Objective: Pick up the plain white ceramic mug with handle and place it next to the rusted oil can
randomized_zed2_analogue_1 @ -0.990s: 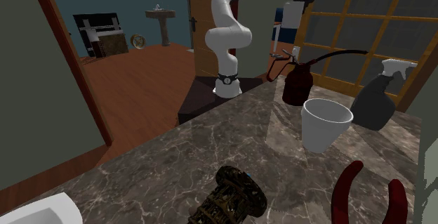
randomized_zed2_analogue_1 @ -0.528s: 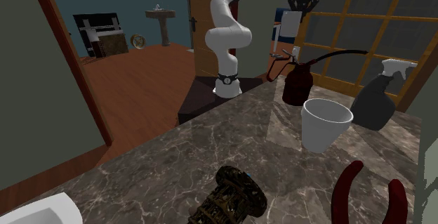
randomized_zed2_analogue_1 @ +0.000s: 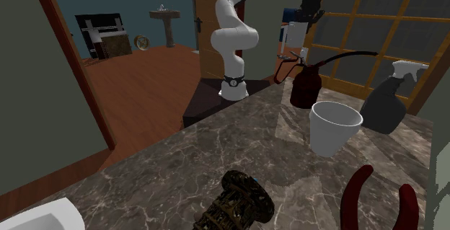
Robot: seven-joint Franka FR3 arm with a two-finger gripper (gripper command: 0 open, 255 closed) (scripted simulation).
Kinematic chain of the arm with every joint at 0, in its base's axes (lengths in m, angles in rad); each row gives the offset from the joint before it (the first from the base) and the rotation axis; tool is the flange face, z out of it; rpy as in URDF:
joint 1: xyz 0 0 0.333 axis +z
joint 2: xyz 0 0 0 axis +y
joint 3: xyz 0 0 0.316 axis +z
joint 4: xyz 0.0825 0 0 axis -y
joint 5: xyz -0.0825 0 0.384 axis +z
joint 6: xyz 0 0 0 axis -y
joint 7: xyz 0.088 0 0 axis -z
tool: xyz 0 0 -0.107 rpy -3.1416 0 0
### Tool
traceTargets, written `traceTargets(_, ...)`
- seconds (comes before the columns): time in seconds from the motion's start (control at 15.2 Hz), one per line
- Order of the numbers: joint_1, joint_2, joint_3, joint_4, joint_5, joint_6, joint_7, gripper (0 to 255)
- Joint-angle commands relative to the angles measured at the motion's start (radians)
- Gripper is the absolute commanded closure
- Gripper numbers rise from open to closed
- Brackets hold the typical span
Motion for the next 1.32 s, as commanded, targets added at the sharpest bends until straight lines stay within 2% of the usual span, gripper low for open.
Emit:
traceTargets(0.0, 0.004, -0.007, 0.011, -0.028, 0.011, 0.023, -0.002, 255)
traceTargets(1.25, 0.046, -0.027, 0.148, -0.260, 0.135, 0.239, -0.017, 255)
